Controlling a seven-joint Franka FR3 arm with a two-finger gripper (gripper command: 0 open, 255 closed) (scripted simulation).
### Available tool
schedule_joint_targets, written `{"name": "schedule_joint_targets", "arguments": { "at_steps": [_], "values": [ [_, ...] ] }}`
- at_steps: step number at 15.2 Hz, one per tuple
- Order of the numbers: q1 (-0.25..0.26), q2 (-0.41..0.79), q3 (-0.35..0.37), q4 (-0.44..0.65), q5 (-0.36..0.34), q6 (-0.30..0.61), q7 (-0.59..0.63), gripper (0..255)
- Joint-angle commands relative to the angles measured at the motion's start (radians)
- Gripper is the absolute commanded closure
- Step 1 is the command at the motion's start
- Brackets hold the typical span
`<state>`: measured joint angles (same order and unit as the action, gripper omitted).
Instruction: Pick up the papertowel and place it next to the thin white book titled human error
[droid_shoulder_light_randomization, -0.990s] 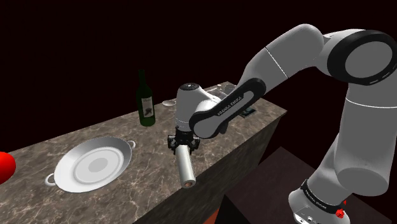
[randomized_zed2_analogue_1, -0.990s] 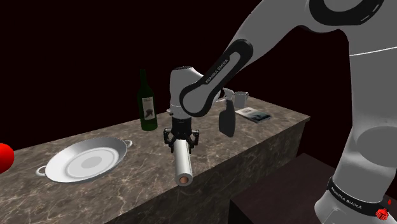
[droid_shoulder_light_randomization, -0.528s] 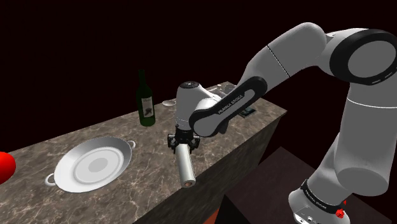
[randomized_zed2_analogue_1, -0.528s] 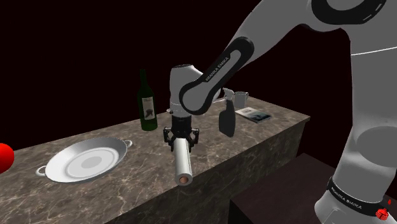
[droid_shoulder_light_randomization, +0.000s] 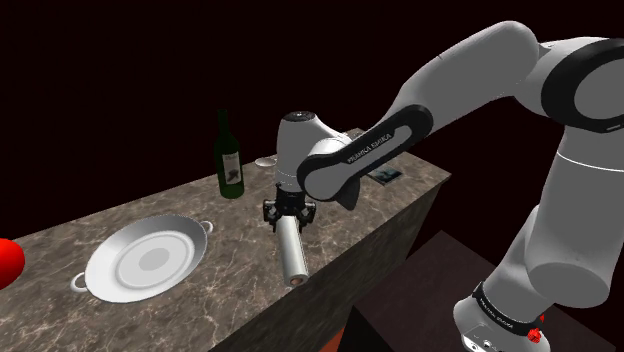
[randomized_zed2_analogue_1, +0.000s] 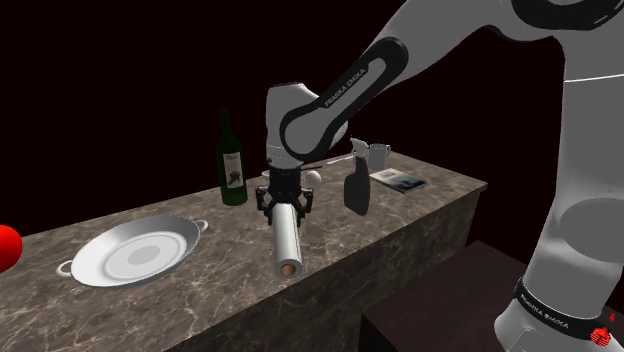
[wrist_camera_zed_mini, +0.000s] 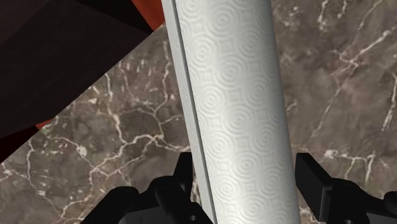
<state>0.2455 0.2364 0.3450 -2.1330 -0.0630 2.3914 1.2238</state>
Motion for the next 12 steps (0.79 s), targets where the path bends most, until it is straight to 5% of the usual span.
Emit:
{"name": "schedule_joint_targets", "arguments": {
  "at_steps": [1,12],
  "values": [
    [-0.002,-0.019,0.004,0.009,0.010,-0.028,-0.004,255],
    [-0.012,-0.106,0.014,0.062,0.051,-0.162,-0.029,255]
  ]
}}
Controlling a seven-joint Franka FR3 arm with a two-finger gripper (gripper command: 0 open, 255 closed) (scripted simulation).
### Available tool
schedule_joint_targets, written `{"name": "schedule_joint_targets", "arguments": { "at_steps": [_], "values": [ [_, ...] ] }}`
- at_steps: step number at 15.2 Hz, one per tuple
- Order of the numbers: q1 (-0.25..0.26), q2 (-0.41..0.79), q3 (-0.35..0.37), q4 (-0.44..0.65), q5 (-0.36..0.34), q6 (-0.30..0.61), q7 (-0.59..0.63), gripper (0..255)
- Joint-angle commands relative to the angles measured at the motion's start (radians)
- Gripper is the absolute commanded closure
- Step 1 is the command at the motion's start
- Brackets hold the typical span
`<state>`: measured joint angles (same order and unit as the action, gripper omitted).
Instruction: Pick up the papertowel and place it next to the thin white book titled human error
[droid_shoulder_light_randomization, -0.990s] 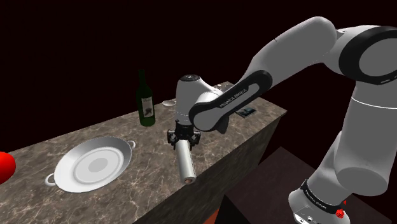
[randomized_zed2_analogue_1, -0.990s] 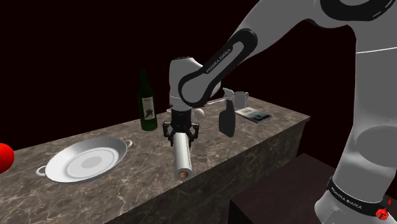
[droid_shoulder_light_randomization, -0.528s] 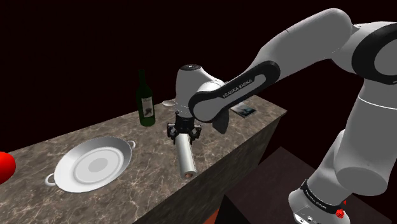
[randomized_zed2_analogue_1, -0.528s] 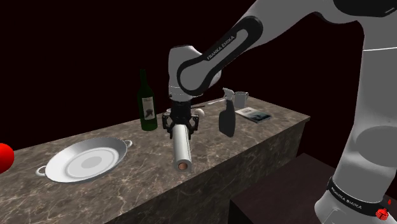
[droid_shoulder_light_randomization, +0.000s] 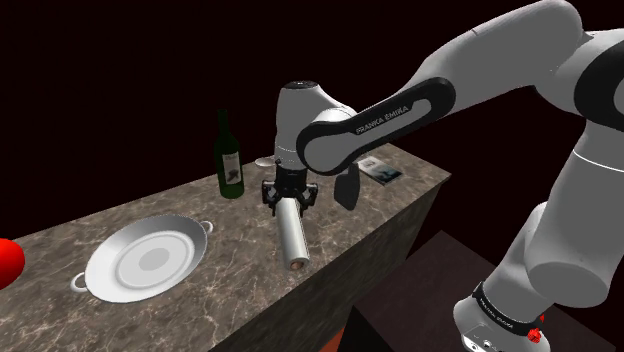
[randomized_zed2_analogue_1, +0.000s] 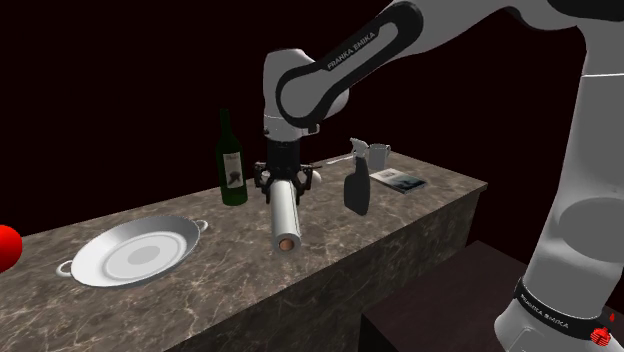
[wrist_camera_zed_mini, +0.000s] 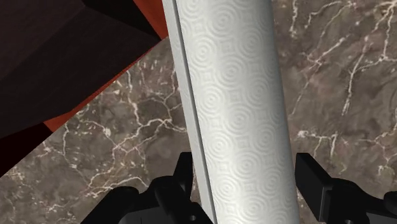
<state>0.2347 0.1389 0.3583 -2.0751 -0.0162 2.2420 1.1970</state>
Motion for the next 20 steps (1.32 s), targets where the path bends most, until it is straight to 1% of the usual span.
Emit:
{"name": "schedule_joint_targets", "arguments": {
  "at_steps": [1,6,13,20],
  "values": [
    [-0.002,-0.015,0.001,0.011,0.007,-0.025,-0.004,255],
    [-0.004,-0.045,0.002,0.044,0.020,-0.087,-0.012,255],
    [-0.090,-0.184,-0.070,-0.115,0.082,-0.066,-0.203,255],
    [-0.166,-0.278,-0.167,-0.217,0.104,-0.065,-0.389,255]
  ]
}}
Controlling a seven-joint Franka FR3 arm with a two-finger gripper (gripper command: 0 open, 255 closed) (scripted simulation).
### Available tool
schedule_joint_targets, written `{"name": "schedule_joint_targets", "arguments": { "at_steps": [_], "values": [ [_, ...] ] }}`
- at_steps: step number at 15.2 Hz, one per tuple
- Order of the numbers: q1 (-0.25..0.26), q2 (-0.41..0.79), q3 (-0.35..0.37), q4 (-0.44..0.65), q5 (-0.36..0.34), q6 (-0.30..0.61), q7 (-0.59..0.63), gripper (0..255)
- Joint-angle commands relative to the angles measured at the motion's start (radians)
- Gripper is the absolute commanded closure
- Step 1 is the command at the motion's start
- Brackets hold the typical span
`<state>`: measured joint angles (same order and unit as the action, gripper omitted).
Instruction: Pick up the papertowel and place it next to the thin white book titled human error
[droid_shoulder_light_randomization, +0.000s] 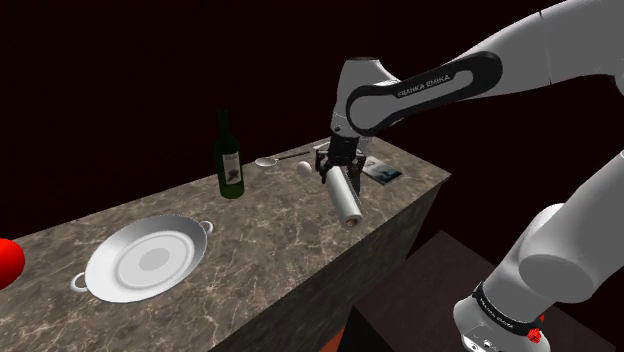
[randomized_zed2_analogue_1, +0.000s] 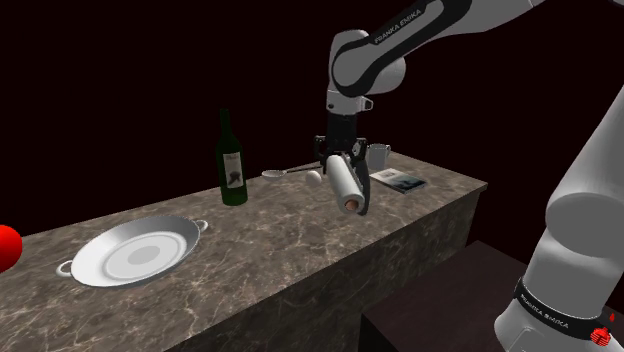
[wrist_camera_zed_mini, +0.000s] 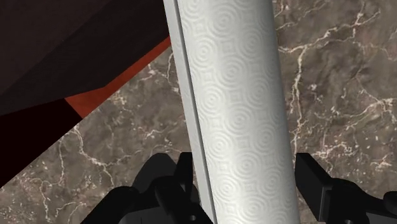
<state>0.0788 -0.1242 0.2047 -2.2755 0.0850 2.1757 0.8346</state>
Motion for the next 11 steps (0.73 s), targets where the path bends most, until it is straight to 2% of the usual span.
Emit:
{"name": "schedule_joint_targets", "arguments": {
  "at_steps": [1,11],
  "values": [
    [-0.021,-0.024,-0.028,-0.027,0.003,0.000,-0.053,255],
    [-0.134,-0.063,-0.183,-0.064,-0.019,-0.016,-0.307,255]
  ]
}}
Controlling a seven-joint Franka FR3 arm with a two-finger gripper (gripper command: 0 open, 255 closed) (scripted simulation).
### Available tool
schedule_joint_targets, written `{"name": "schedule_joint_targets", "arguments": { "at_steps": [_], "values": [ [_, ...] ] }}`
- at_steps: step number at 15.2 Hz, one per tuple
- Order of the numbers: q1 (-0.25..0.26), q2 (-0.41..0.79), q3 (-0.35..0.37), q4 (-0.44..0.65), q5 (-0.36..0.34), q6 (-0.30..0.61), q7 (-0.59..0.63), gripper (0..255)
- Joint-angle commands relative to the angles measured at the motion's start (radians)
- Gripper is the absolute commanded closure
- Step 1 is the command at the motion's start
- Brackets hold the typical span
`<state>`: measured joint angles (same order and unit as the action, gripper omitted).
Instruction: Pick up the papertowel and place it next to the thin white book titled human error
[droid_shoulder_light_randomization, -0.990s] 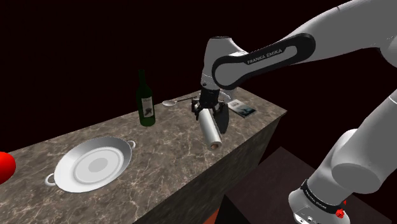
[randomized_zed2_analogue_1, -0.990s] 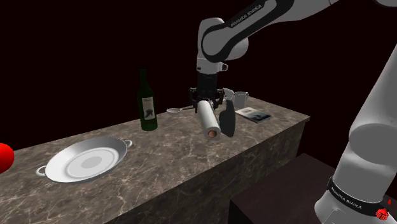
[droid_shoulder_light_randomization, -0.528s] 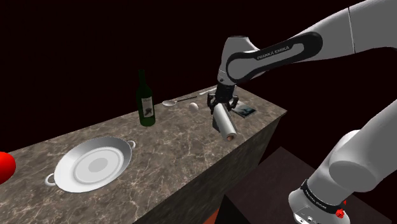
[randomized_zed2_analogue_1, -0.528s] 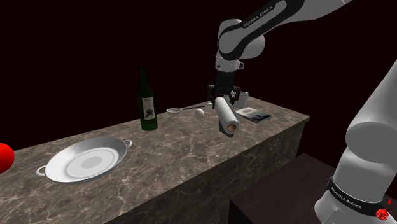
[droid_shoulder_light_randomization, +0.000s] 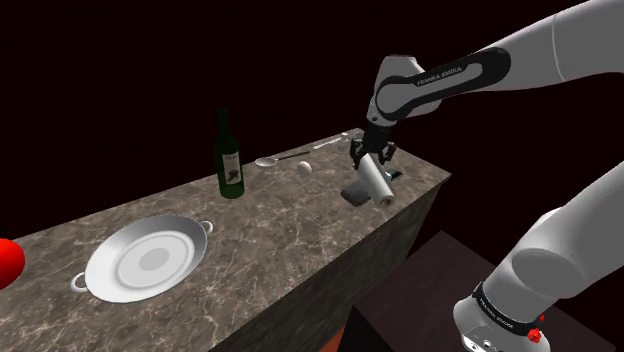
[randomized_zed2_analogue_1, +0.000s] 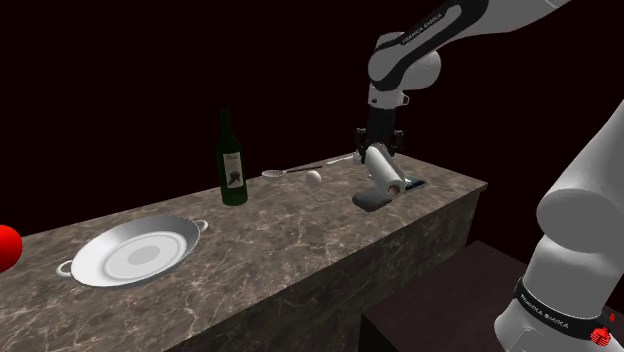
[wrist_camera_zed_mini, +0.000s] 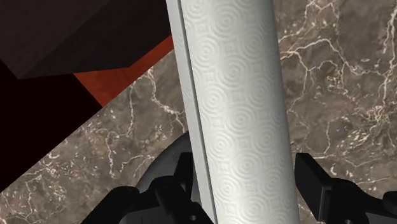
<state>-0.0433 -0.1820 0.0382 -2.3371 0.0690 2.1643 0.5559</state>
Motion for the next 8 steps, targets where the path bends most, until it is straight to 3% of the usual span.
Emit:
{"name": "schedule_joint_targets", "arguments": {
  "at_steps": [1,8],
  "values": [
    [-0.024,-0.003,-0.032,0.000,-0.007,-0.006,-0.054,255],
    [-0.103,0.038,-0.139,0.050,-0.025,-0.023,-0.228,255]
  ]
}}
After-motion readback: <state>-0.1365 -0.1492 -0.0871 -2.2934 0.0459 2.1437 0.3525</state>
